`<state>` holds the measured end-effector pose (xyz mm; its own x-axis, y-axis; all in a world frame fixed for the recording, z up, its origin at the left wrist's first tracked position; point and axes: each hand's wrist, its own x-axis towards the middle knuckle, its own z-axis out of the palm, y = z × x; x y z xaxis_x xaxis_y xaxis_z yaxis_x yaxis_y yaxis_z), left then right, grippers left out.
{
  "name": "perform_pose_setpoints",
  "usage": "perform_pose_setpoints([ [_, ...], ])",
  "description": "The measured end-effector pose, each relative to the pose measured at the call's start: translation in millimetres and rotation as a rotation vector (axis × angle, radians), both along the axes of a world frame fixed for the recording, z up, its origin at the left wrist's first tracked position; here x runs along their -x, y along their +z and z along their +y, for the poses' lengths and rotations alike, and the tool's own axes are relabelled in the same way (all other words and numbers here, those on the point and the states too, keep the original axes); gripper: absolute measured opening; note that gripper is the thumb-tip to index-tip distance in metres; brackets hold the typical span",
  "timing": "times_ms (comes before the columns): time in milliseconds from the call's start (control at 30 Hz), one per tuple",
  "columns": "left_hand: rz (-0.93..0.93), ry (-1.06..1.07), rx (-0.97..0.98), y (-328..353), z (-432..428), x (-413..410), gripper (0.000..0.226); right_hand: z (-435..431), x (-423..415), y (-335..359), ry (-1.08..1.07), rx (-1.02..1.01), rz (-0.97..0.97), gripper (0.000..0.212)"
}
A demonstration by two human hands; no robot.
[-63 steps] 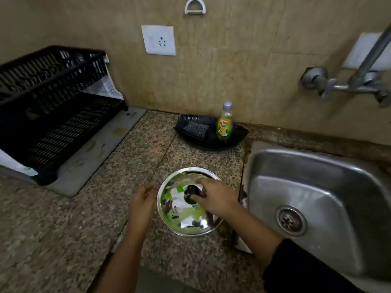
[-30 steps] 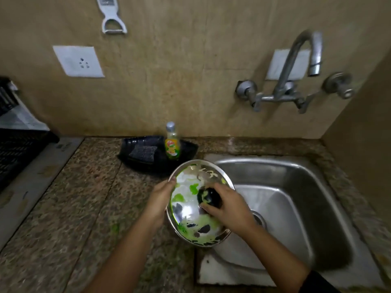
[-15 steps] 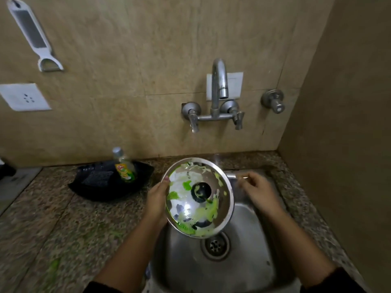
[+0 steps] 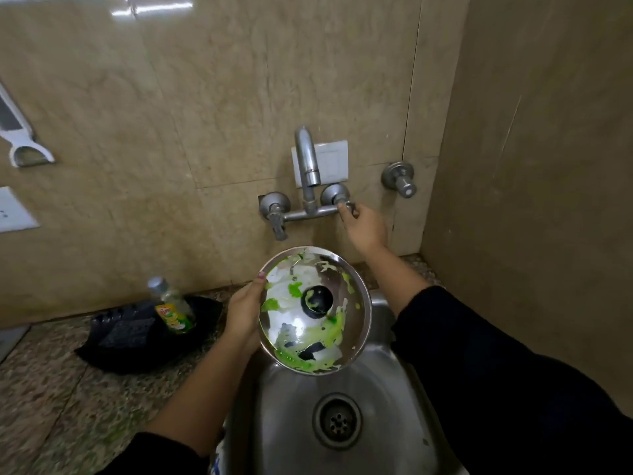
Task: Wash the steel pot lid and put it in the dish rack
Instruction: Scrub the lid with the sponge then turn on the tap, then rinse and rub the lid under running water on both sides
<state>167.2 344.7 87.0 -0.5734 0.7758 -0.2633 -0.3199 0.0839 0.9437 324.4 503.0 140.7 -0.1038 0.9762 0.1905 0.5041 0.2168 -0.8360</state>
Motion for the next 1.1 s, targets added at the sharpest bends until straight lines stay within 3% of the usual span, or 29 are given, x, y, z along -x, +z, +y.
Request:
perform_pose_setpoints([
  [167, -0.031, -0.023, -0.033, -2, 9, 4, 0.025, 16, 7, -7, -0.068, -0.021, -0.042, 0.053],
  [333, -0.051, -0.039, -0.044, -12, 12, 2, 0.024, 19, 9, -9, -0.077, -0.060, -0.065, 0.052],
  [700, -0.088, -0.062, -0.029, -21, 13, -5, 0.028, 3, 2, -21, -0.075, 0.106, 0.166, 0.052],
  [767, -0.093, -0.061, -0.039, -23, 14, -3, 0.028, -24, -6, -36, -0.064, 0.047, 0.071, 0.058],
  [900, -0.103, -0.070, -0.052, -23, 16, -2, 0.028, -69, -9, -69, 0.271, -0.082, -0.319, 0.071],
  [1000, -0.118, -0.103, -0.086, -23, 20, -3, 0.029, -67, -4, -74, 0.603, -0.207, -0.434, 0.087],
  [1100, -0.074, -0.134, -0.087, -23, 21, -4, 0.026, -66, -11, -74, 0.749, -0.280, -0.471, 0.076],
])
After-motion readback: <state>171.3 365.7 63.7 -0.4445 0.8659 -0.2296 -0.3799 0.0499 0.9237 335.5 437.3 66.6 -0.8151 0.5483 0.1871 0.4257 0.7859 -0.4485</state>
